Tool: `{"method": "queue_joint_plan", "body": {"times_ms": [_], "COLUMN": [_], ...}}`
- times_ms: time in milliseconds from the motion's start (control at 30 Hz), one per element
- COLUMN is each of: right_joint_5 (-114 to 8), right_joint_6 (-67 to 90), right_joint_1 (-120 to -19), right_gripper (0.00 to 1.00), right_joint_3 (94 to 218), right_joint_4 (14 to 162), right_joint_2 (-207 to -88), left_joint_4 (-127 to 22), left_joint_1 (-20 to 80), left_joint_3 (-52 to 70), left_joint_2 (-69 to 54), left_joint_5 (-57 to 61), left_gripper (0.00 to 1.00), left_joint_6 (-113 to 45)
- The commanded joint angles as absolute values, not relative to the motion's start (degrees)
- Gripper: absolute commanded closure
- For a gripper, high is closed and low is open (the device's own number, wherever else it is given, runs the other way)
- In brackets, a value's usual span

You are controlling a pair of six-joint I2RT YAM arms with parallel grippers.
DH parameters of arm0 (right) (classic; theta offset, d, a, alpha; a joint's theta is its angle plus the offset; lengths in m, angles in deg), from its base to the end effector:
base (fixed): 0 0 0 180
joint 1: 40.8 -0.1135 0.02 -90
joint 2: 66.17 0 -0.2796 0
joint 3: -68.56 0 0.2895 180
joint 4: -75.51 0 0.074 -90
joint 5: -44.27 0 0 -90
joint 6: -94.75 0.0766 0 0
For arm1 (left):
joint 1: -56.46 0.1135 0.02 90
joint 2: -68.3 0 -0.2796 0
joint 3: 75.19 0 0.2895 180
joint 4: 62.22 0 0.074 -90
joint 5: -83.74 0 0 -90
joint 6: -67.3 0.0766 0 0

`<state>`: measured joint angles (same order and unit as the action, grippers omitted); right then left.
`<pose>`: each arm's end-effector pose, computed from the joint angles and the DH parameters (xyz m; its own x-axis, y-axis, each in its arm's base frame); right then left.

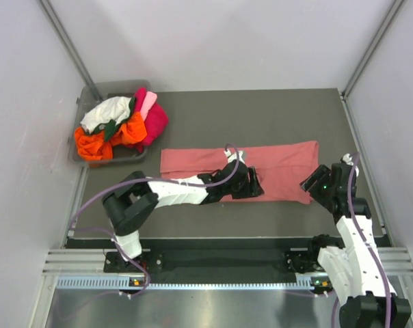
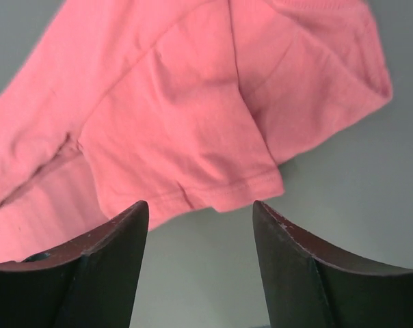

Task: Fold and stack the t-shirts
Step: Fold the tshirt

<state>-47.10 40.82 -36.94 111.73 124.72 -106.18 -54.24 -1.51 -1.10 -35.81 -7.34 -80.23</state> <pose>0.1991 -0.0116 0.2008 -0.5507 0.6271 -0.5508 0.4639 0.7786 0.4225 0.2439 -0.3871 0.1471 -0.8838 -0.1778 -0.4328 0.1753 0.7318 -0.6586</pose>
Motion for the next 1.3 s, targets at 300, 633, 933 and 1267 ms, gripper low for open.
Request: {"method": "queue_joint_plan", "body": {"times_ms": [300,633,933,1267], "right_joint_5": [-42.39,-40.9,-35.1,-36.06], "right_joint_6": [43.77,48.43,52.56,46.85], "right_joint_1": [-37.37,-43.34,-47.21,-43.35], "right_gripper": [0.4,0.45,0.4,0.43], "right_joint_3": [115.16,115.15,113.92,122.18], "right_joint_4": [113.76,109.69,110.14,106.63], "right_joint_2": [-115.56,-129.52,-135.25,-150.62], "left_joint_4": [-39.36,-34.53,-31.18,-30.21], "left_joint_1": [5.82,21.47,27.72,29.13], "left_joint_3": [-6.71,-13.04,-14.1,-13.39], "left_joint_2": [-14.24,-3.87,-4.55,-6.41], "left_joint_5": [-20.15,-17.24,-20.67,-21.98], "left_gripper": [0.35,0.36,0.36,0.37], "left_joint_6": [-72.36,-68.23,-64.8,-62.6]}}
